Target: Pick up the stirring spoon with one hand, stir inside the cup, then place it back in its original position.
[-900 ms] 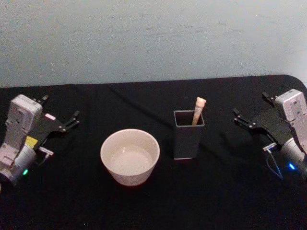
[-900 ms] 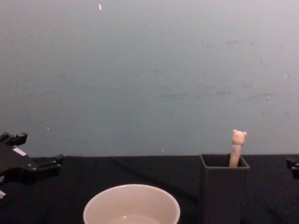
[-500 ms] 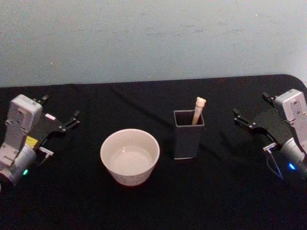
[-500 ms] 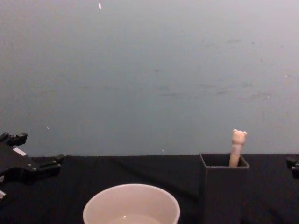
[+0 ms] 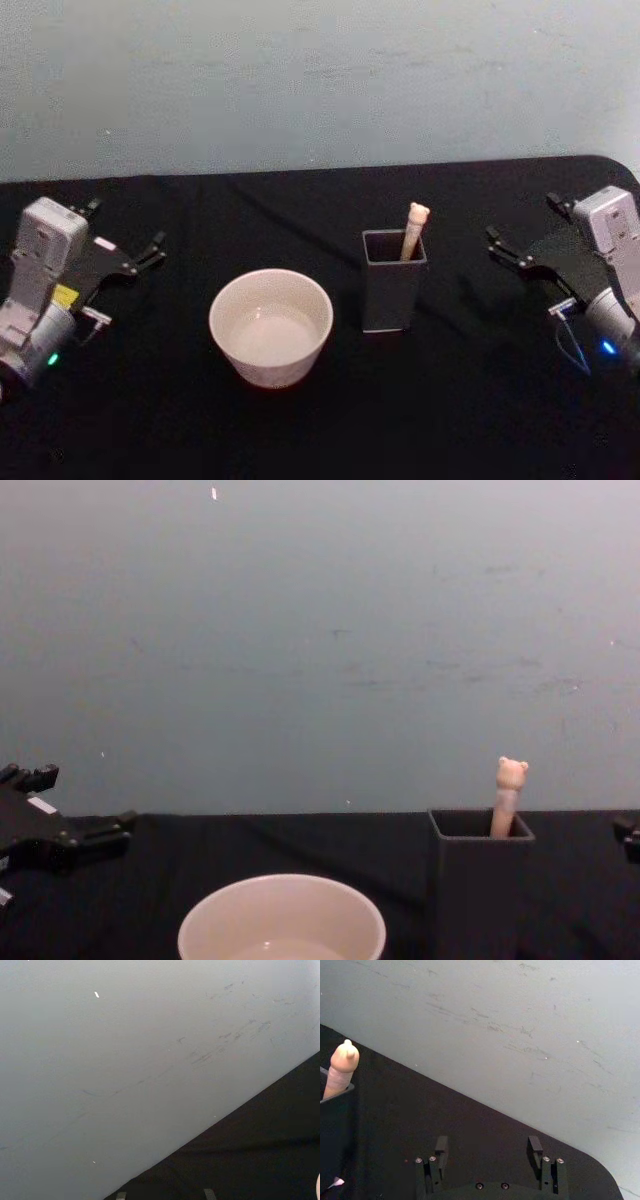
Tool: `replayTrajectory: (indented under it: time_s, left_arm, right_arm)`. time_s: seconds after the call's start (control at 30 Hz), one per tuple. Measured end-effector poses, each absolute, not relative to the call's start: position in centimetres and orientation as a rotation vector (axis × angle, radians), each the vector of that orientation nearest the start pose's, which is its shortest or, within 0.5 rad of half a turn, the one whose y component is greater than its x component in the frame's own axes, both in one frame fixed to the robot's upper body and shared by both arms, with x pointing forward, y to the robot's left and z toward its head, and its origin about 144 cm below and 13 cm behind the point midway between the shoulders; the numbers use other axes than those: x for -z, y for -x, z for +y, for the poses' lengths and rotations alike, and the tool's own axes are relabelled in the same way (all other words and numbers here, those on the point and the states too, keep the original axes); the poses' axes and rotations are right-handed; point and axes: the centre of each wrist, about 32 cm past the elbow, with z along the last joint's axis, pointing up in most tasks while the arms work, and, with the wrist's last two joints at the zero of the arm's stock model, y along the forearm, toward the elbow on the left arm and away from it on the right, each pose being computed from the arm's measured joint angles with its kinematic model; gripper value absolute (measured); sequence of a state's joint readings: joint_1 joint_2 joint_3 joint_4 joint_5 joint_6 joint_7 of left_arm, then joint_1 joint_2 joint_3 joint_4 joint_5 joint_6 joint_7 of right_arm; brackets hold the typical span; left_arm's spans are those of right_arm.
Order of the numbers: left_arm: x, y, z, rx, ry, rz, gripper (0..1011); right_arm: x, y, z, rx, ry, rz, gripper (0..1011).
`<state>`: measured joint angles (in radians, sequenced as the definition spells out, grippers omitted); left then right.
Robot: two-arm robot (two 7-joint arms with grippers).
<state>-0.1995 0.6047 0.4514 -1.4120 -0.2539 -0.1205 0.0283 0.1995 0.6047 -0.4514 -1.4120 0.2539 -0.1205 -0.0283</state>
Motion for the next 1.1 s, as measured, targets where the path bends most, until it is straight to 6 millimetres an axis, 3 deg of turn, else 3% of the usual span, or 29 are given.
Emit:
replayTrajectory:
  time_s: [1.1]
  left_arm:
    - [-113.98,-48.86,30.97,-1.248,-0.304,-0.285,1001]
  right_arm:
    - [-113.98,-48.86,-30.97,1.248,0.305,-0.285,1000]
